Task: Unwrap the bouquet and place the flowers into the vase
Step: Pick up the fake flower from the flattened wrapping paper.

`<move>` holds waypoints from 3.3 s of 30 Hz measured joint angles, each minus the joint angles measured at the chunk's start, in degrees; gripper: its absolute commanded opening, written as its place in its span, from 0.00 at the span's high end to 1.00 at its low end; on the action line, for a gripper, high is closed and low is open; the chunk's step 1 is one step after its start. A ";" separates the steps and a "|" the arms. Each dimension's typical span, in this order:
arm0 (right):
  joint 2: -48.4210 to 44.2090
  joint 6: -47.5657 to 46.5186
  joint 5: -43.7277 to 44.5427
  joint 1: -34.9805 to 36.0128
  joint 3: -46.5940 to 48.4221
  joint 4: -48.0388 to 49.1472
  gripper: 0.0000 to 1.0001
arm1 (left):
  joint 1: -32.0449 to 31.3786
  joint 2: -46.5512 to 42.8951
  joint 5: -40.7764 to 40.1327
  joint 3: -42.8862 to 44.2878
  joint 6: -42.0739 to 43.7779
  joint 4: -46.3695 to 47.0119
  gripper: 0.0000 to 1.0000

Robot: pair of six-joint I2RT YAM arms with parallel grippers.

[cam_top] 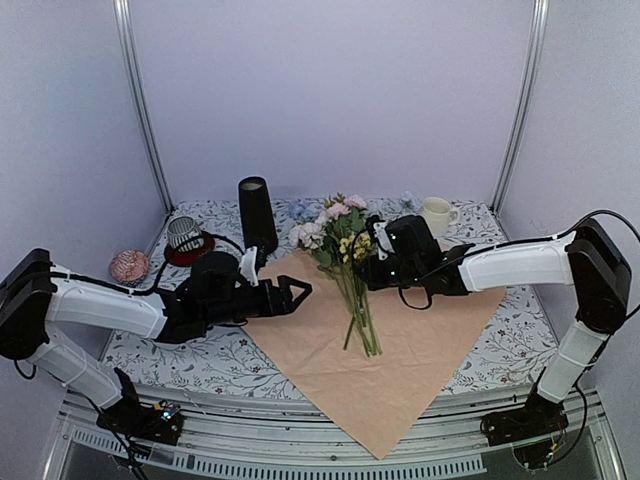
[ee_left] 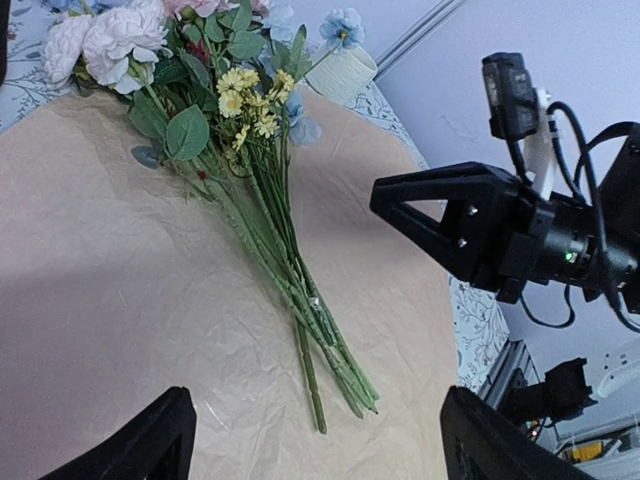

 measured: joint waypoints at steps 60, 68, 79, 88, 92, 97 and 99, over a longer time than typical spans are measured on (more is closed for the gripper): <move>9.94 5.16 2.32 -0.07 4.33 -7.41 0.76 | 6.05 -9.84 -1.84 -5.77 6.19 -5.55 0.12; 9.90 4.07 -0.44 0.09 3.41 -5.81 0.77 | 6.08 -9.84 -2.34 -5.77 6.21 -5.81 0.12; 10.23 1.40 -2.10 2.29 3.82 -5.25 0.76 | 6.08 -9.84 -2.36 -5.73 6.21 -6.49 0.12; 13.49 -0.26 -2.67 3.52 7.02 -5.95 0.77 | 6.08 -9.77 -2.38 -5.73 6.23 -6.82 0.12; 15.04 -0.48 -2.67 3.52 8.35 -7.28 0.77 | 6.08 -9.40 -2.29 -5.68 6.23 -6.80 0.12; 16.35 -0.63 -2.54 3.52 10.25 -8.39 0.77 | 6.08 -8.74 -2.08 -5.51 6.23 -6.82 0.12; 16.37 -0.68 -2.54 3.52 10.32 -8.57 0.77 | 6.08 -8.70 -2.03 -5.51 6.23 -6.82 0.12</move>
